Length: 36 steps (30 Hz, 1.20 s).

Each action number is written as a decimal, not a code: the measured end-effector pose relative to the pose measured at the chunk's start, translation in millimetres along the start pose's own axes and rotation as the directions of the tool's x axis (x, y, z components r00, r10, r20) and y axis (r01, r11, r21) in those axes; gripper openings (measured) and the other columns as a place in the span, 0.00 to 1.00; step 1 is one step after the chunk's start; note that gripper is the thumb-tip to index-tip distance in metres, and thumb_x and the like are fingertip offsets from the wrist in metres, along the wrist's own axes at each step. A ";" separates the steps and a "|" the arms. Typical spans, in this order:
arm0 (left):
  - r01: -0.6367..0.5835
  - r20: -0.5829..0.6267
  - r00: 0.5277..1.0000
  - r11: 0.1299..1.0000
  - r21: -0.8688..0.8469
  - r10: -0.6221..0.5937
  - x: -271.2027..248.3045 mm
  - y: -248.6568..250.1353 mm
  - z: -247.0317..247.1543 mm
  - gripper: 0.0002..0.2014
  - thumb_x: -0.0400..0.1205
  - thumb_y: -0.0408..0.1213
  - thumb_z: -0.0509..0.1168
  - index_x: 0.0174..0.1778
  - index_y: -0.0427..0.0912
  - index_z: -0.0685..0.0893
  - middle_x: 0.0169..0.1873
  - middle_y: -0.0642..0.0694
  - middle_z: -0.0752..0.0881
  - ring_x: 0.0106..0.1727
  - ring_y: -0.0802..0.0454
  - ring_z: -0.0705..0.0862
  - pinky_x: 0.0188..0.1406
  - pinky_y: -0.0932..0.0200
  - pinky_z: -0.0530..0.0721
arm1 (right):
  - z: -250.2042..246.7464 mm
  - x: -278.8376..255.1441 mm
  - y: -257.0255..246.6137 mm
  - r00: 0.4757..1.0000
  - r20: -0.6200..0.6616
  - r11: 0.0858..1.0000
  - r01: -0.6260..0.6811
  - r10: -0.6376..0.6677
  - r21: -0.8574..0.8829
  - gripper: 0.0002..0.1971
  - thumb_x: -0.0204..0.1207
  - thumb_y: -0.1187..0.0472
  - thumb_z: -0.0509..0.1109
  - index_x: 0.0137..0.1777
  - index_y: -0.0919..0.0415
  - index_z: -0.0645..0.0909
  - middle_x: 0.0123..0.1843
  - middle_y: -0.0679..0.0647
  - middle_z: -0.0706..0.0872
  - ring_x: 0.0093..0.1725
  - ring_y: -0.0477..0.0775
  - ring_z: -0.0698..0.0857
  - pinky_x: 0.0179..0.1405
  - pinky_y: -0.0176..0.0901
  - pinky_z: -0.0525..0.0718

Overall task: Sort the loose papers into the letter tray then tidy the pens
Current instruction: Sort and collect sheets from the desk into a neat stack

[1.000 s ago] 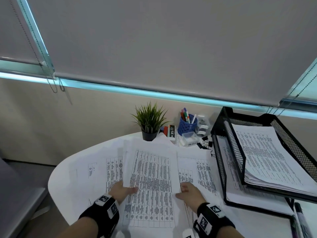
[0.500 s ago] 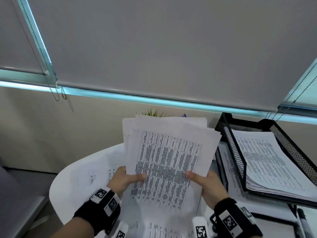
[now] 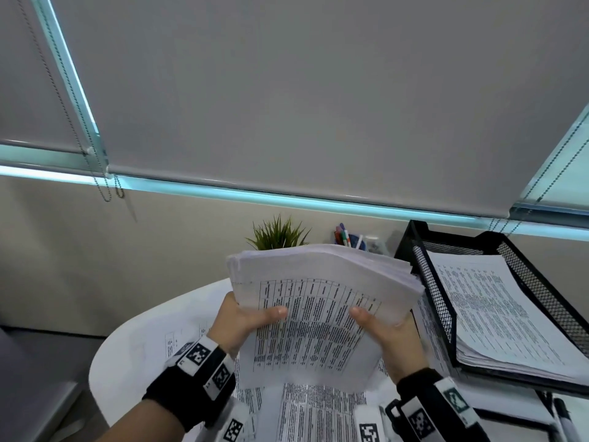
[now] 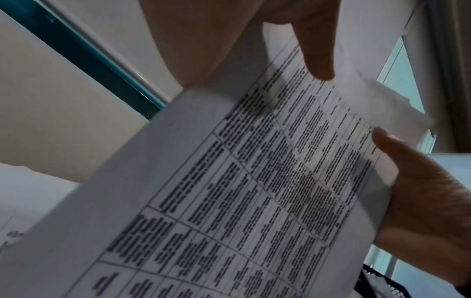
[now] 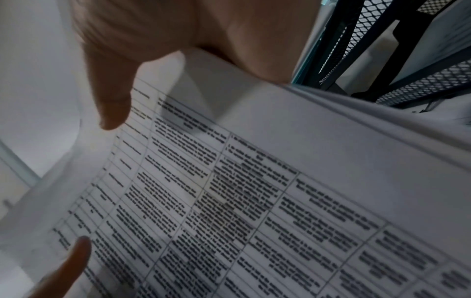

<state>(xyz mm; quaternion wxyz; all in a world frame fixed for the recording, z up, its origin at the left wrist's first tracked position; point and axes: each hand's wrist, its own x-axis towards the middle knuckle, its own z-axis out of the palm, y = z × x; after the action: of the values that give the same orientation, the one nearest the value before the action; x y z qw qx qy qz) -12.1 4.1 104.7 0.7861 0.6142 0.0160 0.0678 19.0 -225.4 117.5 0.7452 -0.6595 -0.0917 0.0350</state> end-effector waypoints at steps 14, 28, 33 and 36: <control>-0.042 0.068 0.997 0.999 0.023 0.040 7.2 21.4 0.9 0.31 0.43 0.55 0.85 0.41 0.48 0.91 0.41 0.38 0.91 0.45 0.41 0.90 0.43 0.48 0.88 | 3.8 1.2 -32.7 0.968 -0.142 0.975 0.216 -0.207 0.053 0.32 0.54 0.35 0.79 0.42 0.67 0.88 0.37 0.64 0.87 0.39 0.62 0.86 0.43 0.53 0.82; -0.035 0.037 0.999 0.997 0.062 0.033 8.8 20.4 3.3 0.31 0.46 0.59 0.82 0.41 0.46 0.90 0.42 0.38 0.91 0.47 0.41 0.90 0.47 0.46 0.88 | -1.8 11.4 -43.3 0.944 -0.212 0.964 0.263 -0.252 0.026 0.14 0.65 0.45 0.77 0.35 0.56 0.90 0.38 0.51 0.90 0.41 0.56 0.84 0.43 0.51 0.81; -0.055 -0.039 0.998 0.998 -0.021 0.055 9.4 19.5 7.9 0.31 0.47 0.68 0.77 0.36 0.48 0.90 0.36 0.43 0.91 0.41 0.47 0.90 0.38 0.53 0.88 | -8.9 4.6 -6.7 0.993 -0.082 0.993 0.074 -0.081 -0.092 0.29 0.41 0.44 0.83 0.42 0.59 0.86 0.39 0.55 0.92 0.40 0.52 0.90 0.37 0.44 0.87; -0.064 -0.074 0.995 0.997 -0.047 0.061 11.1 21.2 12.7 0.32 0.46 0.71 0.75 0.30 0.45 0.89 0.30 0.43 0.90 0.34 0.44 0.89 0.39 0.42 0.88 | -1.9 2.4 5.0 0.995 -0.101 1.000 0.009 -0.010 -0.009 0.31 0.40 0.45 0.88 0.45 0.55 0.88 0.46 0.59 0.92 0.49 0.60 0.90 0.50 0.54 0.87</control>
<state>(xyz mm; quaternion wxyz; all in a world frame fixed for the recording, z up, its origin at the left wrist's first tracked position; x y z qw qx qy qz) -1.6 -1.7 129.0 0.7974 0.5919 0.0237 0.1151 22.0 -226.3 112.5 0.7461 -0.6633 -0.0573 -0.0023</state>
